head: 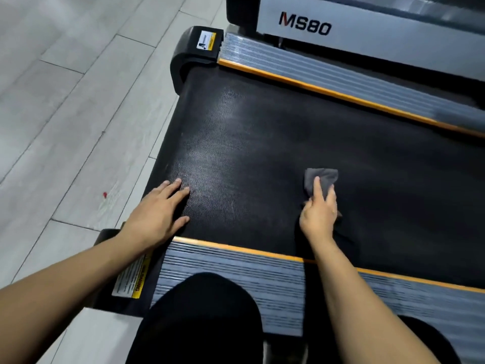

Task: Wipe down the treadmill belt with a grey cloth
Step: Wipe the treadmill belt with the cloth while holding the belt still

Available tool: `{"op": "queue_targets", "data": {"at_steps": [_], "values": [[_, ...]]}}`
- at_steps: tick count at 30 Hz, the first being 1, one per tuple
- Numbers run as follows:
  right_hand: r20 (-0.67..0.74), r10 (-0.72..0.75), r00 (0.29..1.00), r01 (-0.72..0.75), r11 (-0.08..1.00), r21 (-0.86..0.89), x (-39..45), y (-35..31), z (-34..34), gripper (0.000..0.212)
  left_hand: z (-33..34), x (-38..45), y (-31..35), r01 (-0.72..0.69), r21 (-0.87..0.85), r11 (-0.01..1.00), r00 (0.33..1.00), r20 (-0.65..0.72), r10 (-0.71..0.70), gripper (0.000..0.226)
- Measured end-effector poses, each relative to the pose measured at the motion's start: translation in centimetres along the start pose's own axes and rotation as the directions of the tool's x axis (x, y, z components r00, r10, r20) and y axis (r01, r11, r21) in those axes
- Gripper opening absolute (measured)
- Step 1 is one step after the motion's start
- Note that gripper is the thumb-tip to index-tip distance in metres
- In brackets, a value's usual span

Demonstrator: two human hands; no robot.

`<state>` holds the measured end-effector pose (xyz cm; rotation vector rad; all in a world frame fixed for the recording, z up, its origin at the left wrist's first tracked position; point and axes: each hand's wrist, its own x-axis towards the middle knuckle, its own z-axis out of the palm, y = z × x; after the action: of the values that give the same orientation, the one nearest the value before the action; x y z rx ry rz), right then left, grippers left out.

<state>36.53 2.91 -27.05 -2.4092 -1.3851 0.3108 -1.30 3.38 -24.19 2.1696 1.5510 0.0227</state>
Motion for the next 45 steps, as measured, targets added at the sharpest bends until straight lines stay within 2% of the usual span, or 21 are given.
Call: {"op": "queue_targets", "data": {"at_steps": [2, 4, 7, 9, 10, 11, 13, 16, 18, 20, 21, 23, 25, 27, 30, 32, 34, 37, 39, 41, 45], "values": [[-0.012, -0.086, 0.996, 0.086, 0.996, -0.017, -1.8, -3.7, 2.3, 0.065, 0.0, -0.4, 0.2, 0.034, -0.044, 0.998, 0.999, -0.018, -0.035, 0.073], [0.062, -0.269, 0.961, 0.269, 0.963, 0.005, -4.7, -9.9, 5.0, 0.067, -0.2, -0.9, 0.5, 0.097, -0.092, 0.991, 0.994, -0.049, -0.101, 0.070], [0.291, -0.554, 0.780, 0.534, 0.832, 0.151, -9.0, -17.7, 6.6, 0.065, -0.8, -0.8, 1.0, 0.180, -0.136, 0.974, 0.982, -0.024, -0.185, 0.074], [0.351, -0.639, 0.684, 0.623, 0.763, 0.175, -8.7, -17.9, 6.2, 0.066, -1.2, -0.4, 1.1, 0.212, -0.147, 0.966, 0.976, -0.009, -0.215, 0.080], [0.359, -0.647, 0.673, 0.639, 0.753, 0.158, -7.9, -16.7, 5.7, 0.067, -1.3, -0.3, 1.0, 0.221, -0.151, 0.963, 0.974, -0.005, -0.225, 0.082], [0.354, -0.630, 0.691, 0.628, 0.766, 0.136, -7.1, -14.7, 5.1, 0.068, -1.4, -0.3, 0.9, 0.228, -0.153, 0.962, 0.973, -0.005, -0.231, 0.083], [0.314, -0.532, 0.787, 0.539, 0.839, 0.072, -5.8, -9.5, 2.8, 0.070, -1.4, -0.4, 0.9, 0.228, -0.156, 0.961, 0.972, -0.012, -0.233, 0.083], [0.128, -0.336, 0.933, 0.350, 0.931, -0.108, -4.7, -0.9, -1.3, 0.065, -1.2, -0.5, 1.1, 0.221, -0.149, 0.964, 0.974, -0.017, -0.226, 0.081], [0.055, -0.161, 0.985, 0.169, 0.959, -0.229, -4.2, 1.9, -3.9, 0.056, -1.3, -0.5, 1.4, 0.223, -0.134, 0.965, 0.974, -0.014, -0.227, 0.081], [0.038, -0.005, 0.999, 0.013, 0.979, -0.203, -3.8, 1.8, -4.2, 0.048, -1.4, -0.9, 1.6, 0.252, -0.145, 0.957, 0.966, -0.030, -0.259, 0.078], [0.050, 0.008, 0.999, -0.001, 0.990, -0.139, -3.9, 0.8, -3.8, 0.047, -1.5, -1.1, 1.7, 0.273, -0.157, 0.949, 0.958, -0.041, -0.282, 0.077], [0.095, -0.148, 0.984, 0.147, 0.989, 0.018, -5.5, -2.2, -2.0, 0.047, -1.7, -1.5, 1.5, 0.298, -0.197, 0.934, 0.948, -0.056, -0.314, 0.075], [0.177, -0.379, 0.908, 0.357, 0.923, 0.143, -7.7, -5.8, 0.2, 0.049, -1.9, -1.7, 0.6, 0.312, -0.281, 0.908, 0.941, -0.040, -0.336, 0.072], [0.271, -0.585, 0.764, 0.541, 0.810, 0.225, -9.2, -9.7, 1.8, 0.052, -2.2, -2.1, -0.8, 0.318, -0.366, 0.875, 0.935, -0.031, -0.353, 0.066], [0.374, -0.817, 0.439, 0.787, 0.550, 0.279, -9.6, -14.4, 3.4, 0.054, -2.9, -2.5, -2.4, 0.308, -0.571, 0.761, 0.905, -0.070, -0.419, 0.047], [0.385, -0.895, 0.224, 0.908, 0.336, 0.253, -9.0, -15.9, 4.4, 0.054, -3.0, -2.7, -3.0, 0.323, -0.633, 0.704, 0.884, -0.064, -0.463, 0.043], [0.384, -0.916, 0.113, 0.961, 0.200, 0.193, -7.6, -16.8, 5.1, 0.054, -2.2, -2.8, -3.5, 0.321, -0.617, 0.719, 0.885, -0.075, -0.460, 0.043], [0.372, -0.927, 0.039, 0.991, 0.083, 0.104, -5.9, -17.3, 5.7, 0.056, -1.0, -3.4, -3.9, 0.315, -0.599, 0.736, 0.889, -0.086, -0.450, 0.039], [0.355, -0.934, 0.038, 0.993, 0.076, 0.092, -5.6, -17.7, 5.9, 0.056, -0.8, -3.5, -3.7, 0.309, -0.600, 0.738, 0.883, -0.106, -0.457, 0.038], [0.322, -0.938, 0.130, 0.988, 0.150, 0.038, -5.1, -18.5, 6.8, 0.057, -0.7, -3.4, -3.6, 0.309, -0.624, 0.718, 0.872, -0.116, -0.476, 0.037], [0.193, -0.781, 0.594, 0.804, 0.585, -0.107, -0.5, -23.9, 9.1, 0.053, -1.1, -3.8, -3.4, 0.317, -0.581, 0.750, 0.884, -0.105, -0.456, 0.031]]}}
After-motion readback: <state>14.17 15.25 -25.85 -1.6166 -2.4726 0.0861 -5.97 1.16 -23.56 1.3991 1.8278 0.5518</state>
